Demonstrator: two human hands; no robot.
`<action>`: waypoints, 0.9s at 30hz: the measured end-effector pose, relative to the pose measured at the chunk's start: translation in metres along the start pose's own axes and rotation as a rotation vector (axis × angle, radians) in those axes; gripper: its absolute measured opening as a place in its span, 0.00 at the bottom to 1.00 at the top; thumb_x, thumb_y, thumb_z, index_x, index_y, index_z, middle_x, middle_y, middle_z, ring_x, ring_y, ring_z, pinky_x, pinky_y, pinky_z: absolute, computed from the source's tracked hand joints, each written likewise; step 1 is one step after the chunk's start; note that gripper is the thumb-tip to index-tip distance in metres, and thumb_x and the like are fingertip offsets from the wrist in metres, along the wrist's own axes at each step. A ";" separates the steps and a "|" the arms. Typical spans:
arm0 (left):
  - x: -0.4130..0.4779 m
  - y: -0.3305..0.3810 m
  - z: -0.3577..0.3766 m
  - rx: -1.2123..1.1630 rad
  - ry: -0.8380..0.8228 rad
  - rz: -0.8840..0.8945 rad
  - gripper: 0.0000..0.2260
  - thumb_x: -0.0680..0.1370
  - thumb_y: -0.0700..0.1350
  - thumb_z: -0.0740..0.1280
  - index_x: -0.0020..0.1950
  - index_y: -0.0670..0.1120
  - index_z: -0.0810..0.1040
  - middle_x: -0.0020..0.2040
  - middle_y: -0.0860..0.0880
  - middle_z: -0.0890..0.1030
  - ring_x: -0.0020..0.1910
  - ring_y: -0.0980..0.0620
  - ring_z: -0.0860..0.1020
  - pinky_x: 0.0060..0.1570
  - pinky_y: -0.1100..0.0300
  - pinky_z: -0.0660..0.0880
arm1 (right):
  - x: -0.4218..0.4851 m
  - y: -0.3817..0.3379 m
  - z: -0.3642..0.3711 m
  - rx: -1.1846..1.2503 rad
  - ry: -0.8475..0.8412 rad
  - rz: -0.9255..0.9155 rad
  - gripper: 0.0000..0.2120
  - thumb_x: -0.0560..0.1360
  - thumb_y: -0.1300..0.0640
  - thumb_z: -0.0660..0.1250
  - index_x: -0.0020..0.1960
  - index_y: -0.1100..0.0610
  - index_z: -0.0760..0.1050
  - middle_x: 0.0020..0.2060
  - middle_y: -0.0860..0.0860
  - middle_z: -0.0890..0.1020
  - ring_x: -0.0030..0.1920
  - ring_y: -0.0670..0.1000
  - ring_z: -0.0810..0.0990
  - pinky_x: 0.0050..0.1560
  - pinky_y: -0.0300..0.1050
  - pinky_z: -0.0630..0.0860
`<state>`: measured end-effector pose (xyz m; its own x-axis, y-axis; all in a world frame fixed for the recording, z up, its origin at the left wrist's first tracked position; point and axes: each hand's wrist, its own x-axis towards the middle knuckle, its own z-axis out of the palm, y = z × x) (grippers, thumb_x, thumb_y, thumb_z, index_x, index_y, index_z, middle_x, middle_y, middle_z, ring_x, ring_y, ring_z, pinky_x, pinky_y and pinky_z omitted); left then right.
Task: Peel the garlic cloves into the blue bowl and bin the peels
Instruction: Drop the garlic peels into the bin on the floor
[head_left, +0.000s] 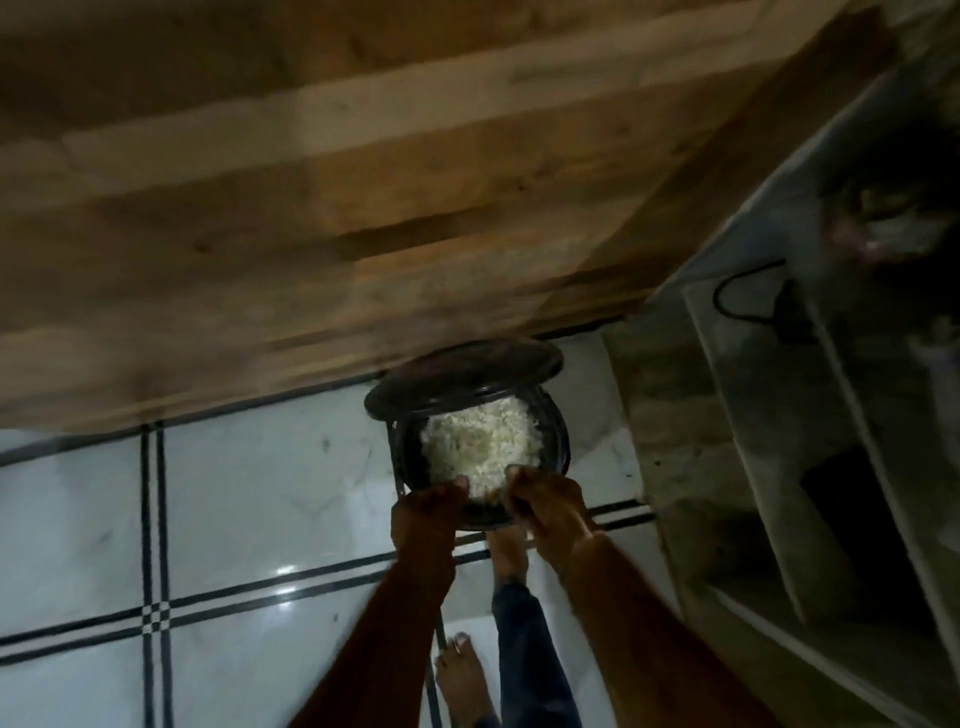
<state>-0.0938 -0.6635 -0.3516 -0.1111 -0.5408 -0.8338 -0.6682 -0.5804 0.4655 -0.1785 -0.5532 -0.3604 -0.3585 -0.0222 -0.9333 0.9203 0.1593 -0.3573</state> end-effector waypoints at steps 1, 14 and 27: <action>0.020 -0.004 0.009 0.019 0.010 -0.017 0.14 0.77 0.41 0.76 0.58 0.33 0.83 0.46 0.36 0.83 0.34 0.51 0.75 0.25 0.65 0.70 | 0.020 -0.002 0.006 -0.003 0.000 0.013 0.08 0.81 0.73 0.64 0.56 0.71 0.80 0.37 0.58 0.79 0.28 0.49 0.80 0.25 0.35 0.75; 0.082 -0.004 0.052 0.108 0.076 -0.077 0.17 0.76 0.47 0.78 0.61 0.43 0.80 0.49 0.44 0.85 0.49 0.45 0.84 0.46 0.52 0.83 | 0.098 0.004 0.017 -0.186 0.095 -0.039 0.11 0.74 0.67 0.77 0.36 0.55 0.82 0.27 0.51 0.81 0.33 0.54 0.78 0.40 0.50 0.78; -0.058 0.048 0.021 -0.039 -0.460 -0.103 0.18 0.85 0.58 0.60 0.65 0.47 0.78 0.61 0.45 0.82 0.62 0.45 0.79 0.63 0.49 0.74 | -0.032 -0.018 0.035 0.007 -0.219 0.042 0.23 0.86 0.48 0.60 0.79 0.55 0.68 0.77 0.59 0.71 0.77 0.62 0.69 0.68 0.51 0.70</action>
<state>-0.1344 -0.6471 -0.2872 -0.3660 -0.1586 -0.9170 -0.6657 -0.6439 0.3771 -0.1782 -0.5900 -0.3251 -0.2777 -0.2299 -0.9327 0.9350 0.1581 -0.3174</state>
